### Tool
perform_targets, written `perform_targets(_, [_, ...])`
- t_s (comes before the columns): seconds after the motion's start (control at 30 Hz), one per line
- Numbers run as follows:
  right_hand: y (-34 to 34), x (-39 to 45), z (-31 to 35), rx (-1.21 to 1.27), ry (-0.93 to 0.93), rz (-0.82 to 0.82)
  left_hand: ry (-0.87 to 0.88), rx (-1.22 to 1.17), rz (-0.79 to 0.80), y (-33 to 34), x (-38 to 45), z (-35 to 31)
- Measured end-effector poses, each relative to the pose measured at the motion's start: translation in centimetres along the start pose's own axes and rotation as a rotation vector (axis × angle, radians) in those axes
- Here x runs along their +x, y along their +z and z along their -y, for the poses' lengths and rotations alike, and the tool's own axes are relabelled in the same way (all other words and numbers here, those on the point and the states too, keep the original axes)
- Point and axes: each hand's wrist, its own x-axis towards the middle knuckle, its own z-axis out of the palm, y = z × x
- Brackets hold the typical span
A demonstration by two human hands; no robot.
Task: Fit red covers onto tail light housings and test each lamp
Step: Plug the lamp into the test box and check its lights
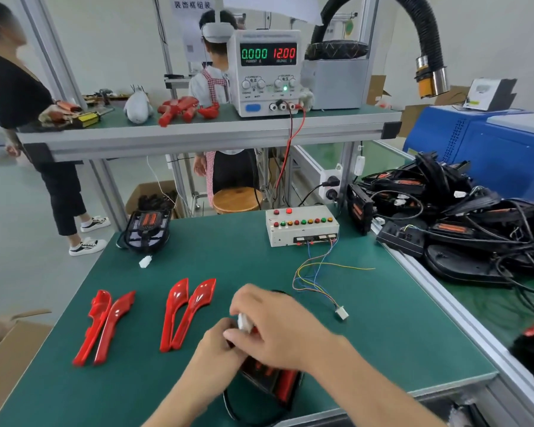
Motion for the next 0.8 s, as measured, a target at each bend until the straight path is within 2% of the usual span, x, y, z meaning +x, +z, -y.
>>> perform_targets(0.13, [2.7, -2.2, 1.2, 0.046, -0.027, 0.003, 0.014, -0.100, 0.095, -0.1, 0.1, 1.4])
perform_targets(0.2, [3.7, -2.9, 1.6, 0.034, -0.027, -0.059, -0.015, -0.247, 0.196, -0.6, 0.2, 2.0])
perform_targets(0.27, [4.5, -3.1, 2.0, -0.103, -0.059, -0.135, -0.077, -0.474, 0.264, -1.4, 0.3, 2.3])
perform_targets(0.33, [4.9, -2.9, 2.7, -0.194, -0.038, -0.150, -0.213, -0.678, 0.234, -2.0, 0.5, 2.2])
perform_targets(0.4, [5.4, -2.6, 3.1, -0.202, -0.016, -0.170, -0.303, -0.734, 0.191, -2.2, 1.0, 1.8])
perform_targets(0.5, [6.0, -1.9, 3.8, -0.291, 0.007, -0.149, -0.370, -0.623, 0.250, -2.3, 1.9, 0.2])
perform_targets(0.6, [5.9, -1.6, 4.3, -0.268, 0.091, -0.095, -0.427, -0.513, 0.374, -2.9, 2.6, -1.1])
perform_targets(0.67, [5.8, -1.9, 4.4, -0.363, 0.071, -0.100, -0.421, -0.428, 0.424, -3.3, 2.8, -1.3])
perform_targets(0.73, [5.7, -2.6, 4.2, -0.340, 0.070, -0.152, -0.365, -0.301, 0.399, -3.2, 2.7, -1.1])
perform_targets(0.8, [5.7, -4.1, 3.5, -0.216, 0.091, -0.312, -0.314, -0.237, 0.311, -2.6, 2.5, -0.1])
